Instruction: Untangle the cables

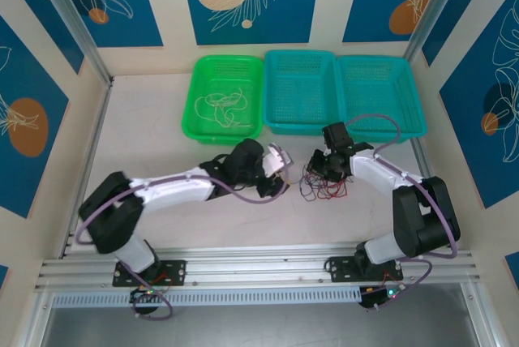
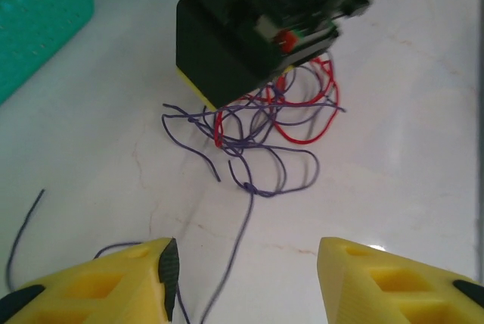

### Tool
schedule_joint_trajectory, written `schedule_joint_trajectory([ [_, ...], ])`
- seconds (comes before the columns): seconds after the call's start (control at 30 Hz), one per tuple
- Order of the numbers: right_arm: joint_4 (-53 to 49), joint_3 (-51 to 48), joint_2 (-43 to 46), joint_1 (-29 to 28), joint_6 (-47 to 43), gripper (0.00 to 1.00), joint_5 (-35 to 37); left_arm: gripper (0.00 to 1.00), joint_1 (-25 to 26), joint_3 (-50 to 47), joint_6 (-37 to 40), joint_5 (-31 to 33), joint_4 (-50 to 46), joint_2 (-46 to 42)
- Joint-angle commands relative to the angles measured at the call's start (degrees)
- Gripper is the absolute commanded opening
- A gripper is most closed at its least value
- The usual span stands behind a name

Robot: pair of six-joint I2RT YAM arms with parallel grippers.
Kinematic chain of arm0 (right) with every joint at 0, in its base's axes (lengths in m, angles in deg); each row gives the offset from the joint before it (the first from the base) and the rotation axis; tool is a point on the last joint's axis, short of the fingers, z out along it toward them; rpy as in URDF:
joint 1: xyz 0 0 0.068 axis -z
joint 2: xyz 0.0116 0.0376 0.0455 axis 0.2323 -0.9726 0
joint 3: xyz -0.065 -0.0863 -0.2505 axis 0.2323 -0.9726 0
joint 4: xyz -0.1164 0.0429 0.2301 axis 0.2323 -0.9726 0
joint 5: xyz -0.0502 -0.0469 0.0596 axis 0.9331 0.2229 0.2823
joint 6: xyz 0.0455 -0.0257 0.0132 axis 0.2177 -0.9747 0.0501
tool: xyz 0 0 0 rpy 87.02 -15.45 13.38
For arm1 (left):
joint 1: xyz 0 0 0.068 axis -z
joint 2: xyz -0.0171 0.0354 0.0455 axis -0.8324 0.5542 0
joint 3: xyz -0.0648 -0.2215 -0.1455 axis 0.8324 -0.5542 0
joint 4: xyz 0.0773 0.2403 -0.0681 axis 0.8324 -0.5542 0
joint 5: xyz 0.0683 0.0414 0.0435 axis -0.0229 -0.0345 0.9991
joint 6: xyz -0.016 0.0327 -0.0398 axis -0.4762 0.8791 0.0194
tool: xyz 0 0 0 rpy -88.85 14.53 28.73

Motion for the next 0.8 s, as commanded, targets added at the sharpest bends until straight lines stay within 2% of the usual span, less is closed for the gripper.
schedule_joint_trajectory([
  [0.0,-2.56,0.51,1.97,-0.49,-1.37,0.21,-2.47,0.54,0.11,4.71,2.33,-1.89,4.19,5.31],
  [0.2,-3.84,-0.83,3.30,-0.94,0.03,0.21,-2.45,0.56,0.11,11.13,3.83,-14.57,1.27,14.74],
  [0.3,-3.62,-1.40,3.03,-2.24,0.84,0.21,-1.50,0.54,0.11,11.53,1.30,-12.58,3.25,17.03],
  [0.4,-3.78,-1.64,1.80,-3.06,2.09,0.22,-0.24,0.42,0.11,13.17,1.63,-9.14,0.33,19.03],
  [0.43,-3.89,-1.60,1.36,-3.06,3.05,0.21,0.37,0.33,0.11,13.58,1.87,-8.19,-0.50,19.53],
  [0.5,-4.34,-1.51,0.44,-2.71,4.39,0.21,1.16,0.00,0.02,13.48,1.99,-7.36,-1.33,19.44],
  [0.6,-3.26,-2.88,0.51,-1.52,5.39,0.13,2.50,0.00,-0.86,9.59,-1.09,-7.44,3.14,15.98],
  [0.77,-3.71,-3.53,-0.01,1.38,4.75,0.11,4.00,0.00,-3.96,-2.21,-9.96,-6.10,15.38,2.95],
])
